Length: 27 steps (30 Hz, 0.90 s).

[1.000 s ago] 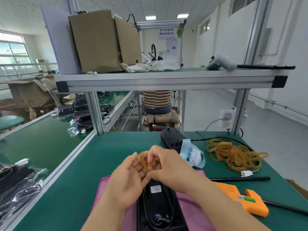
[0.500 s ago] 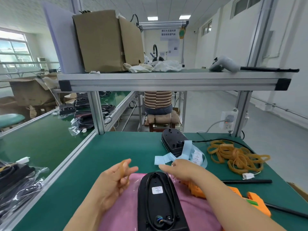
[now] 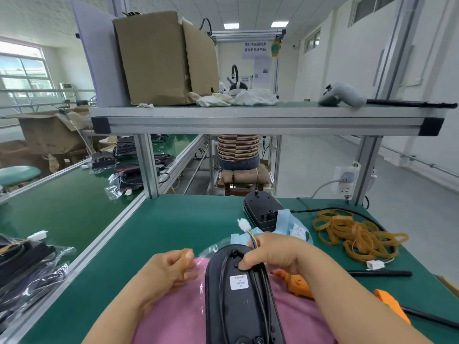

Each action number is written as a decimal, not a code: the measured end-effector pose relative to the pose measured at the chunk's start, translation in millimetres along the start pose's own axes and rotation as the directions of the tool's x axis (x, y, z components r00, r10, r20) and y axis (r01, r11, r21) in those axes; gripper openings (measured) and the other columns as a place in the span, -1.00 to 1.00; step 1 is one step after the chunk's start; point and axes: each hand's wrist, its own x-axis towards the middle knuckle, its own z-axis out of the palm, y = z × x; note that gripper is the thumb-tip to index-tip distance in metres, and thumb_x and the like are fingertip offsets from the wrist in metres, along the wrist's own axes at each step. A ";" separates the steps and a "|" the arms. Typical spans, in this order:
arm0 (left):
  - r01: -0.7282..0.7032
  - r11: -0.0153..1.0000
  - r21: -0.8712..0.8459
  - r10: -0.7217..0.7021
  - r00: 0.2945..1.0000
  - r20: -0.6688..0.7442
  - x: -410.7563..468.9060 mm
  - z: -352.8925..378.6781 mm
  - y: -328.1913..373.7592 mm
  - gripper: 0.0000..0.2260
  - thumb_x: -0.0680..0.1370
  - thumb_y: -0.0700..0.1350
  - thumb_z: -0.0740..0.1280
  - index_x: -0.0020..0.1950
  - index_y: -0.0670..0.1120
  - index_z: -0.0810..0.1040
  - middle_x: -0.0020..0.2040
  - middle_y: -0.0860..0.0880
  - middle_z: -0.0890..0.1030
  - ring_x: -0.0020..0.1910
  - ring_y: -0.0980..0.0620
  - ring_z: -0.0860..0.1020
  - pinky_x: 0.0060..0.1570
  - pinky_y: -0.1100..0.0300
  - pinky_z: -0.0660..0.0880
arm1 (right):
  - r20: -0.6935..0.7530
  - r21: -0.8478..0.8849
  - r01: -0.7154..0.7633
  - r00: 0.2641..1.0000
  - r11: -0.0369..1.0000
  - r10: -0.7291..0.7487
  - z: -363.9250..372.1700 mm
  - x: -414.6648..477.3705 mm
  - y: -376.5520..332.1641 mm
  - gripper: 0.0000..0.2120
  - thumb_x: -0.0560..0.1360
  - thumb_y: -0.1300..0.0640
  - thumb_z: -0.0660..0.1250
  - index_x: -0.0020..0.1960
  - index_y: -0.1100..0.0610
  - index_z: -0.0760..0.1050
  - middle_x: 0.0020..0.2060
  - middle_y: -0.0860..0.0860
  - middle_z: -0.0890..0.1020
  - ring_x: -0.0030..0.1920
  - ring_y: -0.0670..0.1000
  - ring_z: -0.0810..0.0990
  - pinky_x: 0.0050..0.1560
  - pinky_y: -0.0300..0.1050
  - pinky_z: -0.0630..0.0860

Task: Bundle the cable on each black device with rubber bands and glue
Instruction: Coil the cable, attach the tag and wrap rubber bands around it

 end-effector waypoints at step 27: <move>-0.452 0.735 0.506 0.502 0.864 0.042 -29.9 52.0 68.0 -0.34 0.41 0.05 0.54 0.45 0.28 0.34 0.15 0.40 0.58 0.16 0.49 0.46 0.04 0.60 0.33 | -0.158 -0.215 0.389 0.892 0.896 -0.424 16.1 -54.1 -40.5 -0.52 0.38 0.08 0.38 0.22 -0.25 0.37 0.03 -0.17 0.61 0.05 -0.14 0.60 0.19 -0.04 0.53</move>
